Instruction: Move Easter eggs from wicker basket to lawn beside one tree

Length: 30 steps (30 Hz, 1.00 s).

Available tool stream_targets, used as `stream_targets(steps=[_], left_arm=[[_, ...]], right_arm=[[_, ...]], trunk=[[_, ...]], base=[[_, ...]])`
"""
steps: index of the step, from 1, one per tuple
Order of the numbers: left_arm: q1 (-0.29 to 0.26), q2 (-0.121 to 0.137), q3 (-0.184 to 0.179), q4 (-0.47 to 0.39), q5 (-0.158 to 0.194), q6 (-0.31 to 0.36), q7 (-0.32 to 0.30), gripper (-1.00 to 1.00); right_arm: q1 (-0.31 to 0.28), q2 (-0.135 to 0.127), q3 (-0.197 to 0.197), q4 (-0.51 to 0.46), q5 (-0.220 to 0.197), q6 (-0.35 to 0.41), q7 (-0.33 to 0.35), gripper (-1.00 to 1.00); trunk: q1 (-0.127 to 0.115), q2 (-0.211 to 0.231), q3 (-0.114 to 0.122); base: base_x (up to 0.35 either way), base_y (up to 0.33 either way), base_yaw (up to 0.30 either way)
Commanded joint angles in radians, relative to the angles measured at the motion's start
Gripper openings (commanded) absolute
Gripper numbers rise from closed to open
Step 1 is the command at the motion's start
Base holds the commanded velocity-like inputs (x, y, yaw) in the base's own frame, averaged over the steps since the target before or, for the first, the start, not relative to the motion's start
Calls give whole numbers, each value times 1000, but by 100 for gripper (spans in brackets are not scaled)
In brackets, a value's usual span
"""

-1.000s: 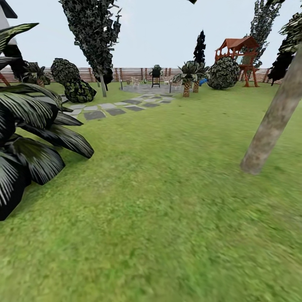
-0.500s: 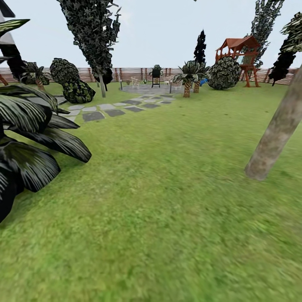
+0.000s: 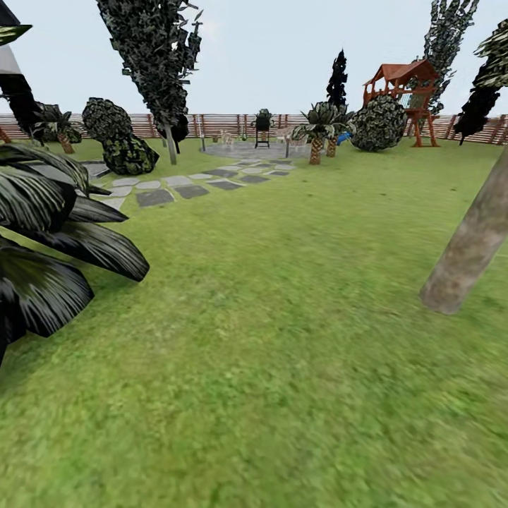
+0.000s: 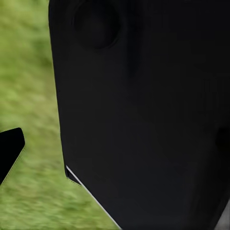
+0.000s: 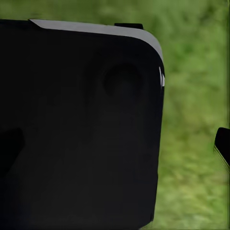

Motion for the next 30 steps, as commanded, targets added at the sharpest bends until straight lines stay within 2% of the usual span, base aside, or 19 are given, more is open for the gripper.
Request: stream_targets(steps=[1, 30], left_arm=[[0, 0, 1, 0, 0, 0, -1, 100], [0, 0, 2, -2, 1, 0, -1, 100]], right_arm=[[-1, 0, 1, 1, 1, -3, -1, 100], [-1, 0, 0, 1, 0, -3, -1, 100]], trunk=[[1, 0, -1], [1, 0, -1]], base=[[336, 0, 0], [336, 0, 0]])
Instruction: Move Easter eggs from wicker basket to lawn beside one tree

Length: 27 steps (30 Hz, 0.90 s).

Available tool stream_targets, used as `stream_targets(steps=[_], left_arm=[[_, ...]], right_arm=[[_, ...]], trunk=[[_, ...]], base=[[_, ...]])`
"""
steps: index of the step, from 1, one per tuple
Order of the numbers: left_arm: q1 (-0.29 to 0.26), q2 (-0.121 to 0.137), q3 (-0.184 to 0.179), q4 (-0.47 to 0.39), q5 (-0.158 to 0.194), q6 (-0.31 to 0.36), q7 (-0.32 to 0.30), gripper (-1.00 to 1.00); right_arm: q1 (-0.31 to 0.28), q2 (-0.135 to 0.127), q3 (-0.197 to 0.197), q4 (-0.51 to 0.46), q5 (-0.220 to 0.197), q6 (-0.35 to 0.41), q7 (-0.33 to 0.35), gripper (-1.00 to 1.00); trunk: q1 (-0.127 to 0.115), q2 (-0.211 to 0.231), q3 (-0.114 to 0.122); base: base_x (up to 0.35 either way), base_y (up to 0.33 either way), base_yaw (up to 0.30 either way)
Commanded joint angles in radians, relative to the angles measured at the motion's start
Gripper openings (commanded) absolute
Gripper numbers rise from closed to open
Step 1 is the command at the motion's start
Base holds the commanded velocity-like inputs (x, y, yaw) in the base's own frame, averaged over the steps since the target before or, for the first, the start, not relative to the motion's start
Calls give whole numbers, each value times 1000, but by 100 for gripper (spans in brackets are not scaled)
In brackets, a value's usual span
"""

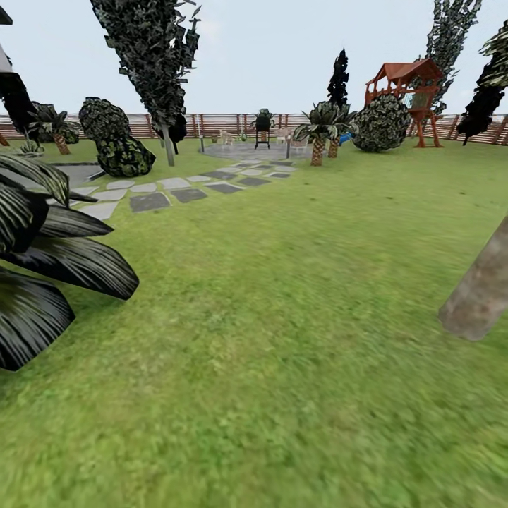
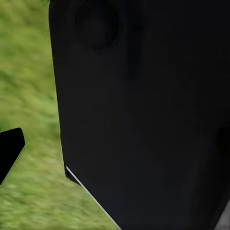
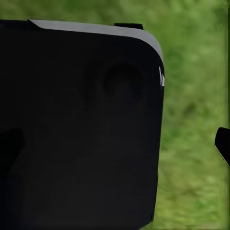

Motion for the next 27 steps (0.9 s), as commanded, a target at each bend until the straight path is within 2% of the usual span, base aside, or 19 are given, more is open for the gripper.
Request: stream_targets(steps=[1, 27], left_arm=[[0, 0, 1, 0, 1, 0, -1, 100], [0, 0, 1, 0, 0, 0, -1, 100]], right_arm=[[-1, 0, 1, 1, 1, -3, -1, 100], [-1, 0, 1, 1, 1, -3, -1, 100]], trunk=[[1, 0, -1], [1, 0, -1]], base=[[336, 0, 0], [336, 0, 0]])
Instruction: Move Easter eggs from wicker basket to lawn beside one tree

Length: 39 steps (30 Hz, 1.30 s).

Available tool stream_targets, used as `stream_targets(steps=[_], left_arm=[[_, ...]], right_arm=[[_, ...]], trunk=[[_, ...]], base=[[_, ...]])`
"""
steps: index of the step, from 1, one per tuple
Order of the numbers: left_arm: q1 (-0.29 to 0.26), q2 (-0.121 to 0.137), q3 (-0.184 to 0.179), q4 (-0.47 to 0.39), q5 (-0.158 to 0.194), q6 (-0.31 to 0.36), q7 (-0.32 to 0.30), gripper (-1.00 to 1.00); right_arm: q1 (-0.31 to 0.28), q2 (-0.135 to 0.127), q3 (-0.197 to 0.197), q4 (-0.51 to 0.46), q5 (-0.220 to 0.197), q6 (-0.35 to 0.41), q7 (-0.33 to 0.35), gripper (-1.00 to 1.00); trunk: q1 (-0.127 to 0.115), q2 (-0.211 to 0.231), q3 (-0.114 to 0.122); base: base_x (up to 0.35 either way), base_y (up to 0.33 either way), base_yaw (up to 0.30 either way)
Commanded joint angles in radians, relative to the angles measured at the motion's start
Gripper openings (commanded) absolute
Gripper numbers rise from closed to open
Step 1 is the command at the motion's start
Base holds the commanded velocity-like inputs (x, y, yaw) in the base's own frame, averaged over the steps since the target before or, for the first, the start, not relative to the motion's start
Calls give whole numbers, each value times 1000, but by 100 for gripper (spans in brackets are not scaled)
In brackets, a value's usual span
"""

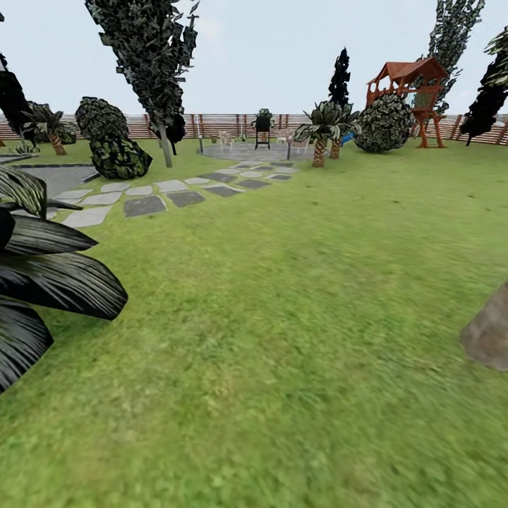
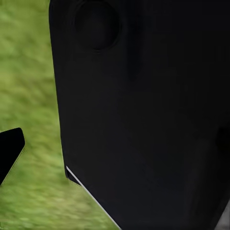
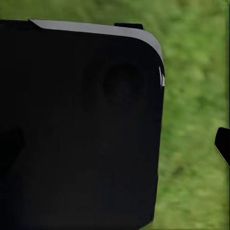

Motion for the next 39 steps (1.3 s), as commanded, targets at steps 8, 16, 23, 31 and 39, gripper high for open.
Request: stream_targets(steps=[8, 16, 23, 31, 39], left_arm=[[0, 1, 1, 0, 1, 0, -1, 100], [0, 1, 1, 0, 1, 0, -1, 100], [0, 1, 1, 0, 1, 0, -1, 100], [0, 1, 1, 0, 1, 0, -1, 100], [0, 1, 1, 0, 1, 0, -1, 100]], right_arm=[[-1, 0, 0, 1, 1, -3, -1, 100], [-1, 0, 1, 1, 1, -3, -1, 100], [-1, 0, 0, 1, 1, -3, -1, 100], [-1, 0, 0, 1, 1, -4, -1, 100], [-1, 0, 0, 1, 1, -4, -1, 100]], trunk=[[1, 0, -1], [1, 0, -1], [1, 0, -1], [1, 0, -1], [1, 0, -1]], base=[[336, 0, 0], [336, 0, 0], [336, 0, 0], [336, 0, 0], [336, 0, 0]])
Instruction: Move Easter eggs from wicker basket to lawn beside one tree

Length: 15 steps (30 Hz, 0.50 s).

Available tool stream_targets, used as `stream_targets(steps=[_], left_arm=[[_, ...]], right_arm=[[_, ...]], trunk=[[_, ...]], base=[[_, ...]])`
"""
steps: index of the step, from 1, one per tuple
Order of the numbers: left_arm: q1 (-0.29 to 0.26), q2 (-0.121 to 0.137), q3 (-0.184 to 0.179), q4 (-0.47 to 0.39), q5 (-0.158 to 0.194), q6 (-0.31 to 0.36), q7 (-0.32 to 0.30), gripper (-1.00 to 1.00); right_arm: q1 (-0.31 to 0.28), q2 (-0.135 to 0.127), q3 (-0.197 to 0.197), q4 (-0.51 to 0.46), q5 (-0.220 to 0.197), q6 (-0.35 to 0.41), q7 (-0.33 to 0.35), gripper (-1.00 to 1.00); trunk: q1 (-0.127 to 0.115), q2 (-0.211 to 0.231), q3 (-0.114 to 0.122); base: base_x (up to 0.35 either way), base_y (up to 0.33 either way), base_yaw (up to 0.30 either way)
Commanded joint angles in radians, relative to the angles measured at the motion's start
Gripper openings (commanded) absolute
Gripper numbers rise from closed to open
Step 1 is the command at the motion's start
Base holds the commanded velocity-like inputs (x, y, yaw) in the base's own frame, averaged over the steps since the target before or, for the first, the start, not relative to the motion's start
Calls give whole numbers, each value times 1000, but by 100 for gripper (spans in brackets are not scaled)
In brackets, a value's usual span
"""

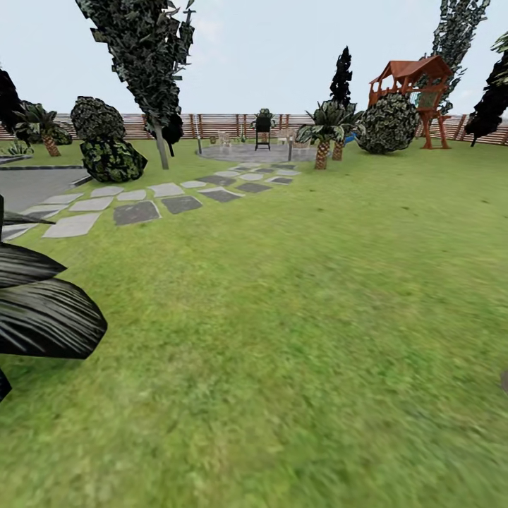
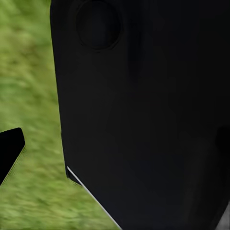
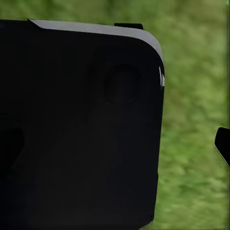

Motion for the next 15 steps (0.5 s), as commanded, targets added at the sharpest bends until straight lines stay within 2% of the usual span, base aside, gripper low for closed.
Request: stream_targets(steps=[1, 15], left_arm=[[0, 0, 1, 0, 1, 0, -1, 100], [0, -1, 1, 0, 1, 0, -1, 100]], right_arm=[[-1, 0, 0, 1, 1, -3, -1, 100], [-1, 0, 1, 0, 1, -3, -1, 100]], trunk=[[1, 0, -1], [1, 0, -1]], base=[[336, 0, 0], [336, 0, 0]])
